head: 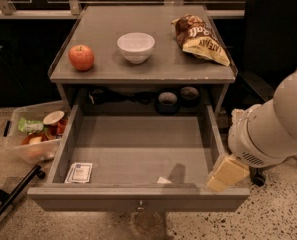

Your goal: Close top drawer

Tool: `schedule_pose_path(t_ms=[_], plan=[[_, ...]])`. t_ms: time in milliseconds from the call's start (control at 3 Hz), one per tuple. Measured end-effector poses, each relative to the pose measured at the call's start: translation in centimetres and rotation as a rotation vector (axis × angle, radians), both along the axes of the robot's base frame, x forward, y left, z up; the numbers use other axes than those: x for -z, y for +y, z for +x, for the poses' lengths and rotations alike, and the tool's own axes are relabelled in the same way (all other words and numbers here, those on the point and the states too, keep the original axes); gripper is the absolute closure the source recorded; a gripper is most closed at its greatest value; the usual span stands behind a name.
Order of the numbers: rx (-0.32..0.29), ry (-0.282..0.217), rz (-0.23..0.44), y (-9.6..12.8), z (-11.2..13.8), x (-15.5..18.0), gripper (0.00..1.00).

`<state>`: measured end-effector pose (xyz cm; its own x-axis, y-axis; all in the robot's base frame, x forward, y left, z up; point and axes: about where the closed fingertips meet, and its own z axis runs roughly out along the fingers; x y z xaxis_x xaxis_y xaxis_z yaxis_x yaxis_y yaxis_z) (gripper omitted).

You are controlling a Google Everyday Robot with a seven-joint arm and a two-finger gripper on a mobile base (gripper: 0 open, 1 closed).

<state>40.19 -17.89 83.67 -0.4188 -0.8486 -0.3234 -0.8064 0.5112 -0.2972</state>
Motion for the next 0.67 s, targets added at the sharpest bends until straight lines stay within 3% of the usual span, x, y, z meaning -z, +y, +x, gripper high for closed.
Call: schedule_pose_path(t_ms=[333, 667], plan=[[-0.018, -0.022, -0.019, 0.3, -0.1, 2.1, 0.0], [-0.085, -0.066, -0.035, 1.2, -0.5, 6.1, 0.0]])
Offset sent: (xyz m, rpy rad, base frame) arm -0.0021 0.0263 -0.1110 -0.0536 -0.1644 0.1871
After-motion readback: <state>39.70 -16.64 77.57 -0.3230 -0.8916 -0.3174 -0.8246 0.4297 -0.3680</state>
